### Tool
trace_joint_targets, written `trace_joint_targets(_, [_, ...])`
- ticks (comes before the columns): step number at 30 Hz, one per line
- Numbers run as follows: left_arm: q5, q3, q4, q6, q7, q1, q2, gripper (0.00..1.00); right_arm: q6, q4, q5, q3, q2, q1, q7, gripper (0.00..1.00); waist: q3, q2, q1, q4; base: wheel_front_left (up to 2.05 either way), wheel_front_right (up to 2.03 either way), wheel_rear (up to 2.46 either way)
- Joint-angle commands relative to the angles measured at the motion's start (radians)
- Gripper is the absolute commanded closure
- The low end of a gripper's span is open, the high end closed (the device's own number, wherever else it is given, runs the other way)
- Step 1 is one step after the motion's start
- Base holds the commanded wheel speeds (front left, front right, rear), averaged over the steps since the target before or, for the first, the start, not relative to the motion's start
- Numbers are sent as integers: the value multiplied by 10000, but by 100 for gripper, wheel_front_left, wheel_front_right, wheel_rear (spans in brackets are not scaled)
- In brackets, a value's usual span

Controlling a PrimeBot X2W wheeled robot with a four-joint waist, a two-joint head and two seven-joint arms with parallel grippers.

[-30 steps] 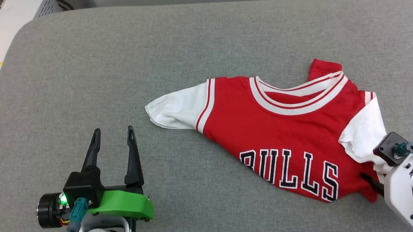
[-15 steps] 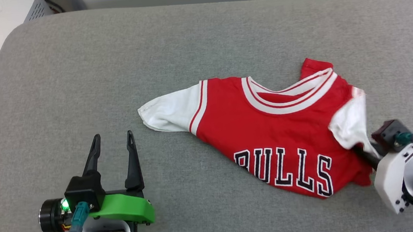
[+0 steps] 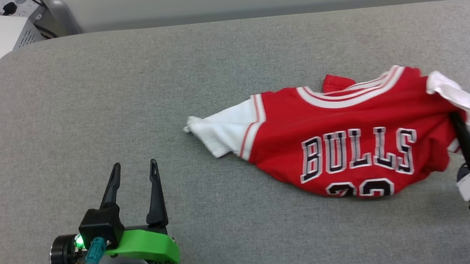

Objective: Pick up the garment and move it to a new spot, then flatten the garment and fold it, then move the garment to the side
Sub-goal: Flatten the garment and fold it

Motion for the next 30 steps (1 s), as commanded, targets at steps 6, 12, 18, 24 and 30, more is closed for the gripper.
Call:
trace_joint_targets(6, [219,225,156,-189,-57,294,-202,0,-9,1194,3339,-2596,1233,211,-474,100,59,0,-1,-91,0,0,0])
trace_joint_targets(12, [275,299,253,-260,-57,339,-280,0,-9,2811,4989,-4400,1284,-57,-386,100,20,0,-1,-135,0,0,0])
trace_joint_targets(18, [332,373,335,-336,-57,392,-323,0,-9,4522,5088,-5279,694,-298,-514,100,-71,0,-1,-163,0,0,0])
trace_joint_targets(24, [372,421,380,-372,-57,497,-353,0,-9,5758,4410,-5345,517,-624,-778,0,-229,0,-1,-229,0,0,0])
trace_joint_targets(30, [396,403,407,-405,-57,632,-374,0,-9,5663,3314,-5077,255,-429,-1518,0,-450,0,-1,-261,0,0,0])
